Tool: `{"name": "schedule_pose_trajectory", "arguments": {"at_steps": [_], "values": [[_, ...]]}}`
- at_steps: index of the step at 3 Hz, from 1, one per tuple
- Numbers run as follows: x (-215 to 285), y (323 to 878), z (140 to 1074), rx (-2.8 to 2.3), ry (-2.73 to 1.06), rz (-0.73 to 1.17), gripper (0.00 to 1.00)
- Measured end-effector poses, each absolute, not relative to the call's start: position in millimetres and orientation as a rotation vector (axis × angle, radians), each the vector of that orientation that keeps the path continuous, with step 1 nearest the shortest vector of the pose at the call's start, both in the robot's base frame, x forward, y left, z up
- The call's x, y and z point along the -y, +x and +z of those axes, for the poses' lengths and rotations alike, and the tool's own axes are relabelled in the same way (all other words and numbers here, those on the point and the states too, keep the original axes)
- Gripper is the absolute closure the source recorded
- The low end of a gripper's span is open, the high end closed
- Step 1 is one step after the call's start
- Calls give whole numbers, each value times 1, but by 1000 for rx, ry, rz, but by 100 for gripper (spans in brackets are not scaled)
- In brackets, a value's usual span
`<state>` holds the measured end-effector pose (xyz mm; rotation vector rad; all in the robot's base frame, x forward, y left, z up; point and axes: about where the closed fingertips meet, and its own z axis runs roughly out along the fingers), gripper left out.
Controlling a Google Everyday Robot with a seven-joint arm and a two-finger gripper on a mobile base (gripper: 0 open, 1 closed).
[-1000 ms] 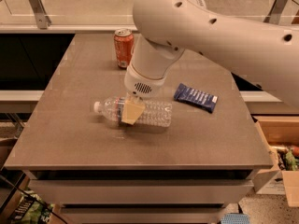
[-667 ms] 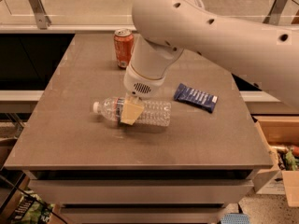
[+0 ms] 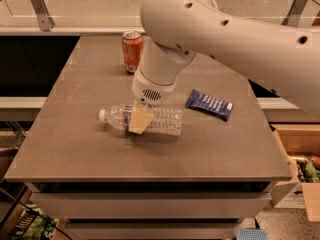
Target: Knock water bottle over
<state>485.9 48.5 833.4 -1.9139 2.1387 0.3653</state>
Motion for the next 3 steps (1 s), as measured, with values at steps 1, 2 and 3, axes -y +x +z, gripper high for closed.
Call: {"name": "schedule_pose_trajectory", "arguments": {"at_steps": [1,2,3], "values": [[-49,485,833,-2137,-1917,365,36],[-50,485,833,-2136,-1920,365,13],[-51,484,832,-2135,-1924,365,0]]}}
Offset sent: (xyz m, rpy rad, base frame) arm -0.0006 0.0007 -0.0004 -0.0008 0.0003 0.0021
